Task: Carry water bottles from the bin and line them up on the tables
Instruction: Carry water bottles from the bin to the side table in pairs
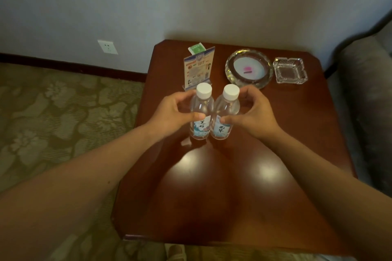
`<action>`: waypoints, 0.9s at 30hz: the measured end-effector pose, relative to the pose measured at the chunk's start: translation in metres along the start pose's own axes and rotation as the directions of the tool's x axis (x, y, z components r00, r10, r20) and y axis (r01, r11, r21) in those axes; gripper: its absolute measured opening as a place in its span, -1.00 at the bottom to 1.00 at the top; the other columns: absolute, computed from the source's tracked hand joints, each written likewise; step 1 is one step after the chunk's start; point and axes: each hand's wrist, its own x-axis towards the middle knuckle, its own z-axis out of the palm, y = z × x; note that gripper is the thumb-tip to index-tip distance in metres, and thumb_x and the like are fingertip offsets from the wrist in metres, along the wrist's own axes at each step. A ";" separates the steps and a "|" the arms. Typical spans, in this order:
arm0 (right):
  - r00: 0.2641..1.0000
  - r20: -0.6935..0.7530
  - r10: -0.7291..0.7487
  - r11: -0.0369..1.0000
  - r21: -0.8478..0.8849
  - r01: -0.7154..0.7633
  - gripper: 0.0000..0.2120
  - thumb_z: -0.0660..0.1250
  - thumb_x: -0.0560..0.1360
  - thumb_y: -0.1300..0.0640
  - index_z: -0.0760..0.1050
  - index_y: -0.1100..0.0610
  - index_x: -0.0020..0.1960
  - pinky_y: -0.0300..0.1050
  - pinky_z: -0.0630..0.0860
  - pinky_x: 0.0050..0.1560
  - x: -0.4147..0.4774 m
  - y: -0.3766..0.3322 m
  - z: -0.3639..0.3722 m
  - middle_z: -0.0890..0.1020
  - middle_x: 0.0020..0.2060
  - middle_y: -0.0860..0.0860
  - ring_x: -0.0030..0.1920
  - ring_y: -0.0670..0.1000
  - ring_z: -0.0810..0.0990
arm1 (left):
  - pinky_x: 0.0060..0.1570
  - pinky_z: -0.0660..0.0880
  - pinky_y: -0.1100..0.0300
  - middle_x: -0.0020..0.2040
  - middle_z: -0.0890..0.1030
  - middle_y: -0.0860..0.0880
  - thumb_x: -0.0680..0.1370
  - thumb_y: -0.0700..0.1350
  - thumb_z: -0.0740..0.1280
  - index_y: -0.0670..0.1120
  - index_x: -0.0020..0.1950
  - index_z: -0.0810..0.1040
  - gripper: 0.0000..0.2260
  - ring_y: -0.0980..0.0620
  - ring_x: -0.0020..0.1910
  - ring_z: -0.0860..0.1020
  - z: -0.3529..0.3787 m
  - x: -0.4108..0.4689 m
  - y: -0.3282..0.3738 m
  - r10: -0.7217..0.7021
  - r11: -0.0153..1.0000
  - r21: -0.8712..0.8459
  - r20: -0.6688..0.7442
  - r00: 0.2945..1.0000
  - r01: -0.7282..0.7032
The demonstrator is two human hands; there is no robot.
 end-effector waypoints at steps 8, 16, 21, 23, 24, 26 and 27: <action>1.000 0.003 -0.020 0.999 -0.041 0.020 -0.39 0.68 0.13 0.29 0.42 -0.11 -0.05 -0.16 0.48 -0.05 0.003 0.019 0.011 0.59 -0.08 -0.15 -0.09 -0.15 0.55 | 0.10 0.48 0.43 0.32 0.54 0.02 0.37 -0.27 0.56 -0.06 0.44 0.43 -0.33 0.14 0.28 0.52 0.005 0.013 -0.023 0.031 0.999 0.023 -0.005 1.000 -0.031; 0.999 0.036 0.008 0.996 -0.094 -0.004 -0.37 0.68 0.14 0.28 0.34 -0.14 -0.08 -0.13 0.48 -0.12 0.000 0.031 0.013 0.55 -0.11 -0.19 -0.10 -0.22 0.52 | 0.05 0.50 0.42 0.28 0.56 -0.07 0.36 -0.35 0.54 -0.17 0.41 0.43 -0.35 0.06 0.23 0.55 0.011 0.015 -0.030 0.033 0.999 0.040 0.017 0.999 -0.033; 0.999 0.048 0.004 0.988 -0.156 0.003 -0.37 0.67 0.16 0.25 0.33 -0.12 -0.05 -0.09 0.52 -0.09 -0.003 0.032 0.011 0.54 -0.11 -0.20 -0.07 -0.19 0.52 | -0.03 0.49 0.46 0.24 0.56 -0.05 0.37 -0.40 0.51 -0.17 0.39 0.42 -0.37 0.20 0.10 0.56 0.014 0.015 -0.028 0.018 1.000 0.012 0.042 0.999 -0.018; 0.997 0.080 0.005 0.981 -0.191 0.010 -0.37 0.66 0.18 0.23 0.34 -0.07 0.02 -0.08 0.54 -0.06 -0.004 0.031 0.009 0.53 -0.07 -0.21 -0.03 -0.21 0.53 | -0.03 0.48 0.47 0.26 0.54 -0.05 0.38 -0.42 0.50 -0.16 0.39 0.42 -0.39 0.19 0.14 0.54 0.014 0.013 -0.029 0.011 1.000 0.004 0.060 0.998 -0.012; 0.995 0.096 0.005 0.978 -0.206 0.015 -0.36 0.65 0.18 0.22 0.34 -0.06 0.06 -0.03 0.57 -0.02 -0.005 0.030 0.008 0.53 -0.03 -0.20 0.00 -0.19 0.54 | -0.02 0.48 0.47 0.27 0.53 -0.05 0.39 -0.42 0.49 -0.15 0.38 0.42 -0.39 0.18 0.17 0.53 0.014 0.012 -0.029 0.009 1.000 0.000 0.064 0.998 -0.009; 0.993 0.120 -0.002 0.972 -0.232 0.030 -0.35 0.64 0.19 0.20 0.33 -0.07 0.11 0.09 0.59 0.05 -0.006 0.031 0.007 0.54 0.04 -0.13 0.06 -0.09 0.55 | -0.02 0.48 0.48 0.26 0.52 -0.01 0.40 -0.42 0.48 -0.12 0.38 0.41 -0.40 0.21 0.17 0.52 0.015 0.009 -0.029 0.002 1.000 -0.011 0.068 0.998 -0.002; 0.992 0.127 -0.003 0.969 -0.243 0.034 -0.34 0.63 0.19 0.20 0.33 -0.07 0.12 0.12 0.58 0.07 -0.007 0.031 0.007 0.54 0.07 -0.09 0.08 -0.05 0.56 | -0.01 0.48 0.48 0.26 0.52 0.01 0.40 -0.41 0.48 -0.11 0.38 0.40 -0.40 0.23 0.15 0.52 0.015 0.008 -0.030 -0.002 1.000 -0.011 0.069 0.998 0.003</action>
